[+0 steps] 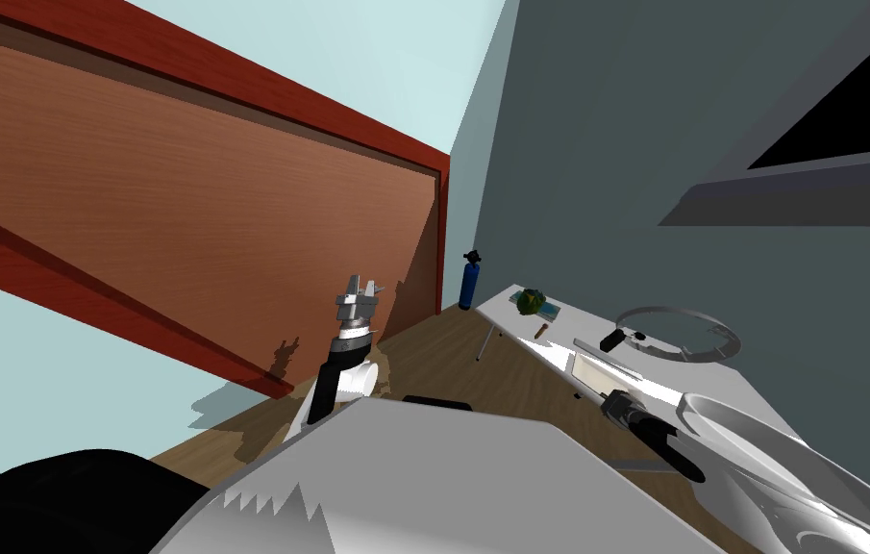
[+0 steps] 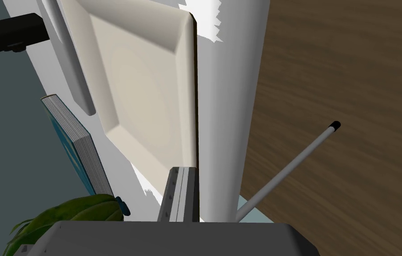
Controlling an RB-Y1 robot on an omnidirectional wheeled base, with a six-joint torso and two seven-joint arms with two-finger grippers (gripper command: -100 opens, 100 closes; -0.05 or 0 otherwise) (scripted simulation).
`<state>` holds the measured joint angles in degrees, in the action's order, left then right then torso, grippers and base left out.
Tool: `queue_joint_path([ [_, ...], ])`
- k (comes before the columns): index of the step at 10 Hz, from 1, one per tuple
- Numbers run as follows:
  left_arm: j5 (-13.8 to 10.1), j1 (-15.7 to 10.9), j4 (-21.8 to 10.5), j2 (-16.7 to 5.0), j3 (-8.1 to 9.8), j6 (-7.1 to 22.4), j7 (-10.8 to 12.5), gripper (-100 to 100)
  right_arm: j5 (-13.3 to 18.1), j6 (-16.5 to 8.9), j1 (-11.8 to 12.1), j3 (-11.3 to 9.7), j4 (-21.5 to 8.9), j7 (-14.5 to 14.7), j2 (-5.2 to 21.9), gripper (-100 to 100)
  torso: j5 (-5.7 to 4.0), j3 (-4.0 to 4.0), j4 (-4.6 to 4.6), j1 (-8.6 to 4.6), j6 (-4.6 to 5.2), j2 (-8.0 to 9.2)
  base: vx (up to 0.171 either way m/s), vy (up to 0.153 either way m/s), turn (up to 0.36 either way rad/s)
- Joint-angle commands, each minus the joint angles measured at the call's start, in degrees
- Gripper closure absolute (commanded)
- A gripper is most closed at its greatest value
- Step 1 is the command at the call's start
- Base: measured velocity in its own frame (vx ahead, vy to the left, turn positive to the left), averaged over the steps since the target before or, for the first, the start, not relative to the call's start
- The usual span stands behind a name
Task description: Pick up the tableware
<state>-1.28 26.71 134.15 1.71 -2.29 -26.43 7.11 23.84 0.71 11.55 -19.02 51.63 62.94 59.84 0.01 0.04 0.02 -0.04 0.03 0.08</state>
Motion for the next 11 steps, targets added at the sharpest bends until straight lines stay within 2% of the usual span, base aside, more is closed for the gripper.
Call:
queue_joint_path([
  [1,0.0,0.0,0.0,0.0,0.00,0.0,0.0,0,0.0,0.0,0.0,0.0,0.0,0.0,0.0,0,0.00,0.00,0.00,0.00,0.00,0.00,0.000,0.000,0.000],
  [2,0.0,0.0,0.0,0.0,0.00,0.0,0.0,0,0.4,-1.7,-0.2,0.3,-0.8,0.3,-0.4,-100,0.00,0.00,0.00,0.00,0.00,0.00,0.040,0.043,-0.002],
  [11,0.0,0.0,0.0,0.0,-0.01,0.0,0.0,0,2.4,-9.3,-1.0,1.6,-4.3,1.3,-2.3,-100,0.07,-0.16,-0.06,0.32,-0.02,-0.28,0.062,0.074,-0.006],
])
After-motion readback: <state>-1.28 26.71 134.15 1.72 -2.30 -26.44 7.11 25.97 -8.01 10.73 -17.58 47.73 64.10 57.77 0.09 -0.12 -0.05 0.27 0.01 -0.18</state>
